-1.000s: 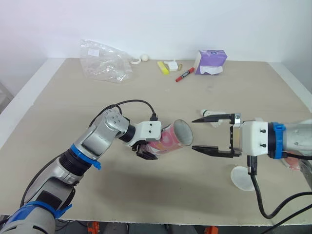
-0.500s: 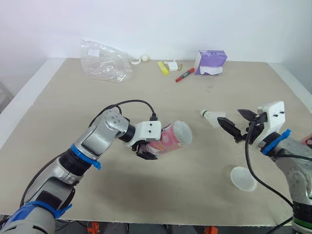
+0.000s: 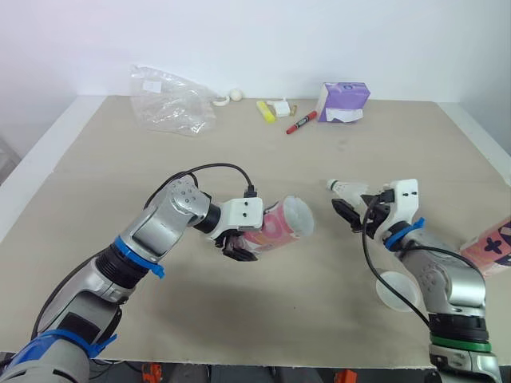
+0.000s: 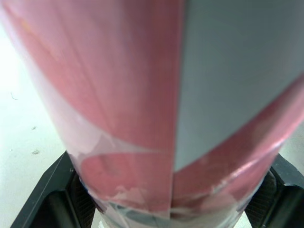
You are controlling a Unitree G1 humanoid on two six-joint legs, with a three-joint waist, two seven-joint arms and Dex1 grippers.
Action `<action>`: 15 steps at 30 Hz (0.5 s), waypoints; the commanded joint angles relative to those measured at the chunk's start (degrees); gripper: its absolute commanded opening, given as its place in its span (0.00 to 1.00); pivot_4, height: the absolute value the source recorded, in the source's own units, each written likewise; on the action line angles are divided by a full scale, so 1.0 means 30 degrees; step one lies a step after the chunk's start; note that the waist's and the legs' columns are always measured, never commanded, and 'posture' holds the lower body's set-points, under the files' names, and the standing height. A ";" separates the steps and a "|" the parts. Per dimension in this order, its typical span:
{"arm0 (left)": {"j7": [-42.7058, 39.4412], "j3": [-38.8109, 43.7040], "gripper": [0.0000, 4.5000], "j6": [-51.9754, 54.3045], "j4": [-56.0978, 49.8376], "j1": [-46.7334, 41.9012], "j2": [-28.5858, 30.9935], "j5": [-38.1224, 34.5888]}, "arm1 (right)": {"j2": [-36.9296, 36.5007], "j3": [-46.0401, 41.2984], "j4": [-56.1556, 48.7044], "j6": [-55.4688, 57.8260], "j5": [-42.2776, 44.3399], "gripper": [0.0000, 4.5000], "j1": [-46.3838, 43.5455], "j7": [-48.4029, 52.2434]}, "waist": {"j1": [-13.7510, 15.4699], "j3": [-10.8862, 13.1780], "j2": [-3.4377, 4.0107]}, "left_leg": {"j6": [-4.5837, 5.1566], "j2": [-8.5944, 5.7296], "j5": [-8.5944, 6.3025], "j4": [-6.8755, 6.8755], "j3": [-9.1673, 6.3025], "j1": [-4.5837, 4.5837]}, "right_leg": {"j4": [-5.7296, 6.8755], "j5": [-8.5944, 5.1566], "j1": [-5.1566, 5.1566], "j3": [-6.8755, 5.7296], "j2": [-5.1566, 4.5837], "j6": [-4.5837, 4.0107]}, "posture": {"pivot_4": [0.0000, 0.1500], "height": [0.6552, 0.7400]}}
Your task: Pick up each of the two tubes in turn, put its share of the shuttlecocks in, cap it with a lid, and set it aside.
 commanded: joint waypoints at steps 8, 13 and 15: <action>0.0181 -0.0398 0.80 0.0463 -0.0542 0.0332 0.0027 -0.0041 | 0.0517 0.0300 0.2296 -0.0208 -0.0029 0.99 -0.2583 0.0823 | -0.0061 0.0000 0.0000 | 0.0001 0.0002 0.0001 -0.0001 -0.0002 0.0001 | -0.0001 0.0005 0.0000 0.0000 0.0005 0.0002 | 1.00 1.00; 0.0287 -0.0365 0.80 0.0548 -0.0705 0.0444 0.0087 -0.0027 | 0.0802 0.0399 0.2991 -0.0193 -0.0230 0.71 -0.2927 0.0718 | -0.0057 0.0000 0.0001 | 0.0001 0.0001 0.0001 -0.0005 -0.0002 -0.0003 | -0.0001 0.0001 -0.0001 0.0000 0.0003 0.0004 | 1.00 1.00; 0.0305 -0.0351 0.80 0.0551 -0.0733 0.0482 0.0138 -0.0026 | 0.0909 0.0338 0.3210 -0.0293 -0.0267 0.46 -0.3040 0.0651 | -0.0053 0.0000 0.0001 | 0.0001 0.0001 0.0001 -0.0005 -0.0004 -0.0003 | -0.0001 0.0001 -0.0001 0.0001 0.0004 0.0004 | 1.00 1.00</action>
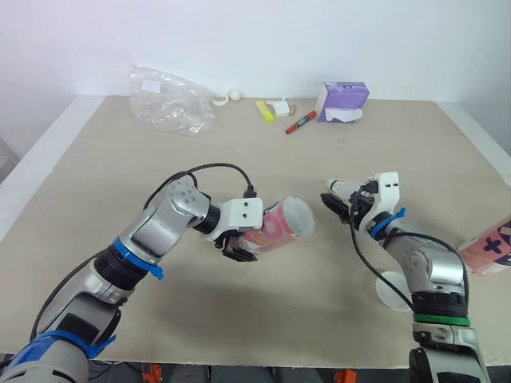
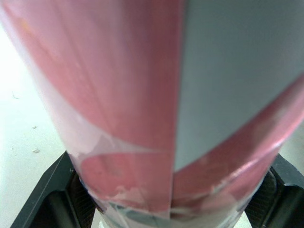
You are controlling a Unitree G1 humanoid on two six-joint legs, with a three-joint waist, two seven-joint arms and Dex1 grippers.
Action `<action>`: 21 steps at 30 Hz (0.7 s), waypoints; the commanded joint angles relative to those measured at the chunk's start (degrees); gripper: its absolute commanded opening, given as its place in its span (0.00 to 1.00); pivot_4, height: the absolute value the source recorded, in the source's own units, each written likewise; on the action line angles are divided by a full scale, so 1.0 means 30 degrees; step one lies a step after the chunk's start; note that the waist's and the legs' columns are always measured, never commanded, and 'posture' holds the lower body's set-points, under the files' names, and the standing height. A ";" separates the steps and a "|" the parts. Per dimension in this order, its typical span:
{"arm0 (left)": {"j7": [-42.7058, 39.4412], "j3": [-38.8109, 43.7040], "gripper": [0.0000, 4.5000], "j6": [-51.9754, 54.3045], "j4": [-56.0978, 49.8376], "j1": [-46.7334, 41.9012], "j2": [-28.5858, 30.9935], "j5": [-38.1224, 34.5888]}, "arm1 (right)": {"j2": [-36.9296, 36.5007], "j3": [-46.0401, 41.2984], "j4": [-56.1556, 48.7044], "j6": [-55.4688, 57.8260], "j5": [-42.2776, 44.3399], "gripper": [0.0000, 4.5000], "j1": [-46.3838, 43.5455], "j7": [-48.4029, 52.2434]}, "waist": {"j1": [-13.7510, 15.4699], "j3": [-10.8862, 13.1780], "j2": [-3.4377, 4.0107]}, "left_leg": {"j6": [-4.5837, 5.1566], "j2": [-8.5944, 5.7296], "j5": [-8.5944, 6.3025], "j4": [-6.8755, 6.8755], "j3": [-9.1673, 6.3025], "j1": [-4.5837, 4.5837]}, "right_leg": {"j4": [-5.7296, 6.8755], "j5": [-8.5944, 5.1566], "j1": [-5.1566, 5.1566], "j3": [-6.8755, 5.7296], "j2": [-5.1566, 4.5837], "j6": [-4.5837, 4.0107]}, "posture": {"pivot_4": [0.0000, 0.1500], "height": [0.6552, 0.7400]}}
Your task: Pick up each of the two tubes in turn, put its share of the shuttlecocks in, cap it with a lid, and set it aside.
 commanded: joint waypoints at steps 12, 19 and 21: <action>0.0176 -0.0437 0.80 0.0191 -0.0367 0.0341 0.0052 -0.0027 | -0.0474 0.0339 0.0135 -0.1943 -0.1276 0.01 -0.0586 0.0904 | -0.0009 0.0001 0.0001 | -0.0001 0.0000 0.0000 0.0000 0.0002 0.0001 | 0.0000 0.0001 -0.0001 0.0000 0.0001 0.0002 | 1.00 1.00; 0.0109 -0.0462 0.80 0.0024 -0.0237 0.0333 0.0002 -0.0090 | -0.4860 0.1010 -0.5579 -0.4718 -0.2188 0.01 0.1063 0.5386 | 0.0003 0.0018 0.0027 | -0.0001 -0.0012 -0.0001 -0.0006 -0.0002 -0.0018 | -0.0011 -0.0024 -0.0006 0.0000 -0.0010 0.0031 | 1.00 1.00; 0.0102 -0.0473 0.80 -0.0070 -0.0088 0.0294 -0.0045 -0.0075 | -0.6433 0.0196 -0.6988 -0.5050 -0.1510 0.01 0.0911 0.6917 | 0.0016 0.0026 0.0043 | -0.0001 -0.0011 -0.0001 -0.0002 -0.0001 -0.0015 | -0.0011 -0.0022 -0.0004 0.0001 -0.0010 0.0031 | 1.00 1.00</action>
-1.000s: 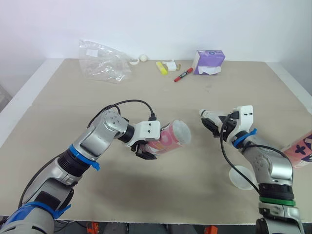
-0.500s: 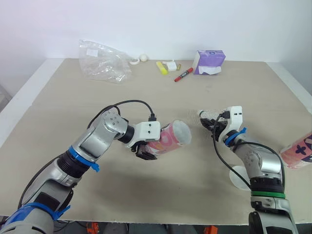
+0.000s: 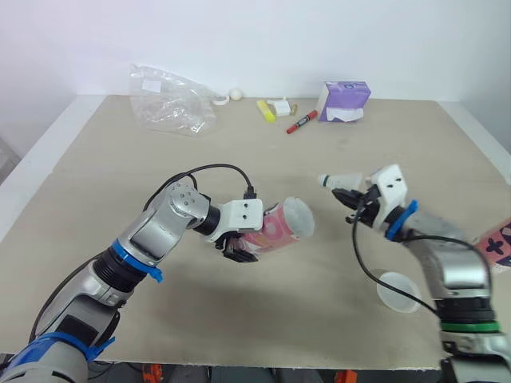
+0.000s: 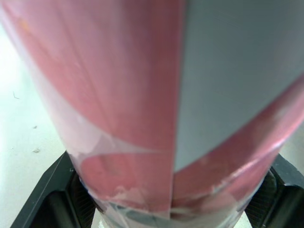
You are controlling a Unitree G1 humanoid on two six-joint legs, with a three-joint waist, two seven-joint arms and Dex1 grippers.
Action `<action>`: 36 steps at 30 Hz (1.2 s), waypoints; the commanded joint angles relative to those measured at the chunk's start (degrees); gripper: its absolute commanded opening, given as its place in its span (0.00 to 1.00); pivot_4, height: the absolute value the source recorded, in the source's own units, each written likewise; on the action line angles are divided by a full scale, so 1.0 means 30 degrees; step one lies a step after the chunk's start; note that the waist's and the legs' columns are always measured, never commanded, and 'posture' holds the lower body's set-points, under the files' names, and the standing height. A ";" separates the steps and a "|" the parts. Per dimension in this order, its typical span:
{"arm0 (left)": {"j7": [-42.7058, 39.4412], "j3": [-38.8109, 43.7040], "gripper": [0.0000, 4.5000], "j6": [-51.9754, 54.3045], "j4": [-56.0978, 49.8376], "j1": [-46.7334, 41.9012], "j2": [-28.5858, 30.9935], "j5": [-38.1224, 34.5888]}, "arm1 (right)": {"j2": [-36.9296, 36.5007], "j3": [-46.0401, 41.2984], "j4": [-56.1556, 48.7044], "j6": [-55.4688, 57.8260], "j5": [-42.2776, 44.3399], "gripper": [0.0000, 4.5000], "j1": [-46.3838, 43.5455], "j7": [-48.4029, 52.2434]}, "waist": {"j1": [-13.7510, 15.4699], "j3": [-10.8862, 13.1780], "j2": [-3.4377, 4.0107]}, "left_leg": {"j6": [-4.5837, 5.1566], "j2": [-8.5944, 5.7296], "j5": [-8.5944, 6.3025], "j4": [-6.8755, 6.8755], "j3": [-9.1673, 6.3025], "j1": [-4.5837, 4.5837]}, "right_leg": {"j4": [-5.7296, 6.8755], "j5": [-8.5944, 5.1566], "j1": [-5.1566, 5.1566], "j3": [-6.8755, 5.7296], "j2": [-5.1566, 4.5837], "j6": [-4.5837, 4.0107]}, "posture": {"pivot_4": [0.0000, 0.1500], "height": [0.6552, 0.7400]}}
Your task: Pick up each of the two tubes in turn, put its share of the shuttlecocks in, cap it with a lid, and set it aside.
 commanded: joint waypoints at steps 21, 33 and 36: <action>-0.0422 -0.0228 0.80 0.1020 0.0346 -0.0313 -0.0651 -0.0769 | -0.5440 0.1985 -0.6045 -0.6599 -0.0399 0.01 -0.1929 0.9014 | 0.0046 0.0015 -0.0054 | 0.0011 -0.0023 -0.0009 0.0007 0.0003 -0.0036 | -0.0016 -0.0026 -0.0025 -0.0007 -0.0035 -0.0005 | 1.00 1.00; -0.0335 -0.0339 0.80 0.0796 0.0448 -0.0293 -0.0321 -0.0679 | -0.6532 -0.0555 -0.6347 -0.2904 0.3533 0.98 -0.2123 0.9299 | 0.0035 0.0015 -0.0055 | 0.0014 -0.0015 -0.0009 -0.0005 -0.0002 -0.0032 | -0.0013 -0.0030 -0.0022 -0.0007 -0.0032 -0.0017 | 1.00 1.00; -0.0266 -0.0434 0.80 0.0674 0.0532 -0.0318 -0.0343 -0.0591 | -0.6702 -0.1173 -0.5126 -0.1821 0.4123 0.99 -0.2748 0.8999 | 0.0024 0.0015 -0.0055 | 0.0013 -0.0013 -0.0009 -0.0004 0.0001 -0.0025 | -0.0012 -0.0025 -0.0023 -0.0008 -0.0029 -0.0025 | 1.00 1.00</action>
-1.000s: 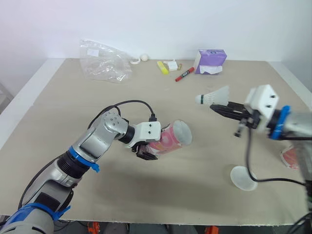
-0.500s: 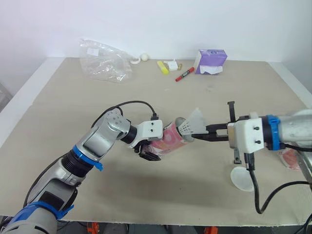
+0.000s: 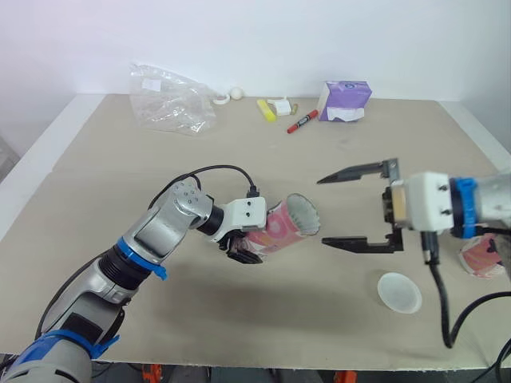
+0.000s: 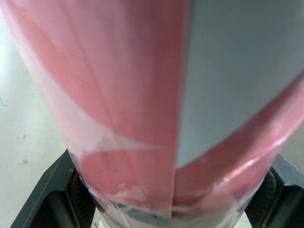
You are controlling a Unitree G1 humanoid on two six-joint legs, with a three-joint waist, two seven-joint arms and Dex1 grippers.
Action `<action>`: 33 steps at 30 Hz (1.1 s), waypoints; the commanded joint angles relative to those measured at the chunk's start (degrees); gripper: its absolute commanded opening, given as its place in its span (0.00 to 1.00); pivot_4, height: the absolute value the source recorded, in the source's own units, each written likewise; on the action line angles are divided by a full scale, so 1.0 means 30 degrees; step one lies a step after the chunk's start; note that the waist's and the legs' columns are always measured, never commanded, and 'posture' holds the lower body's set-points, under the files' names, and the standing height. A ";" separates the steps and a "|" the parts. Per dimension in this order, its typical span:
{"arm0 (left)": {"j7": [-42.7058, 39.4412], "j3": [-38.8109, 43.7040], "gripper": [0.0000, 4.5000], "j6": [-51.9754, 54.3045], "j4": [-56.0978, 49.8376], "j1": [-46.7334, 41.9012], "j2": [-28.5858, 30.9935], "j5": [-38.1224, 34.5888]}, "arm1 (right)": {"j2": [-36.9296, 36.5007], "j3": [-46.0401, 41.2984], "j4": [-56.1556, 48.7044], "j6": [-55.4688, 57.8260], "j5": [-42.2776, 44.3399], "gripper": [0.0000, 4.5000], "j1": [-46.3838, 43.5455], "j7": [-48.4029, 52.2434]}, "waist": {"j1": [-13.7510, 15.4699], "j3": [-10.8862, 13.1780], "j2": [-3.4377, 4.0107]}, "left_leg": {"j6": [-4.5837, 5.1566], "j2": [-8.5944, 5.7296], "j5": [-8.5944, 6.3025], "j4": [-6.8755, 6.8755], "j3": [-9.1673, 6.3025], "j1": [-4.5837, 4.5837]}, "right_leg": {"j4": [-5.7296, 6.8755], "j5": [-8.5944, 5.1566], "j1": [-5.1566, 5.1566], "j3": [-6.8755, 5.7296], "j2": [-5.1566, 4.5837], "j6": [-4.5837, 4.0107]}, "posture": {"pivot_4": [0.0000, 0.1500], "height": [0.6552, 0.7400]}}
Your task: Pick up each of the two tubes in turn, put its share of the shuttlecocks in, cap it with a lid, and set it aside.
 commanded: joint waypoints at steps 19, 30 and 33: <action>0.0352 -0.0787 0.80 -0.0506 0.0161 0.0053 -0.0015 0.0349 | 0.2793 0.6507 0.2708 -0.0520 -0.4040 0.03 -0.5174 0.1283 | -0.0023 0.0002 0.0021 | -0.0001 0.0011 0.0001 0.0006 0.0007 0.0010 | 0.0006 0.0015 -0.0004 -0.0001 0.0009 -0.0002 | 1.00 1.00; 0.0654 -0.0836 0.80 -0.0655 0.0333 0.0130 -0.0358 0.0456 | 0.4947 1.0315 0.5369 -0.1810 -0.7478 0.03 -0.6527 0.3053 | 0.0022 -0.0001 0.0022 | -0.0005 0.0008 0.0006 0.0025 0.0004 0.0023 | 0.0015 0.0033 0.0016 -0.0001 0.0009 -0.0005 | 1.00 1.00; 0.0709 -0.0798 0.80 -0.0626 0.0233 0.0239 -0.0367 0.0445 | 0.6044 1.1100 0.5924 -0.2007 -0.7787 0.03 -0.6733 0.3228 | -0.0050 -0.0015 0.0002 | -0.0008 0.0010 0.0009 0.0032 0.0005 0.0059 | 0.0021 0.0047 0.0050 -0.0002 0.0009 -0.0010 | 1.00 1.00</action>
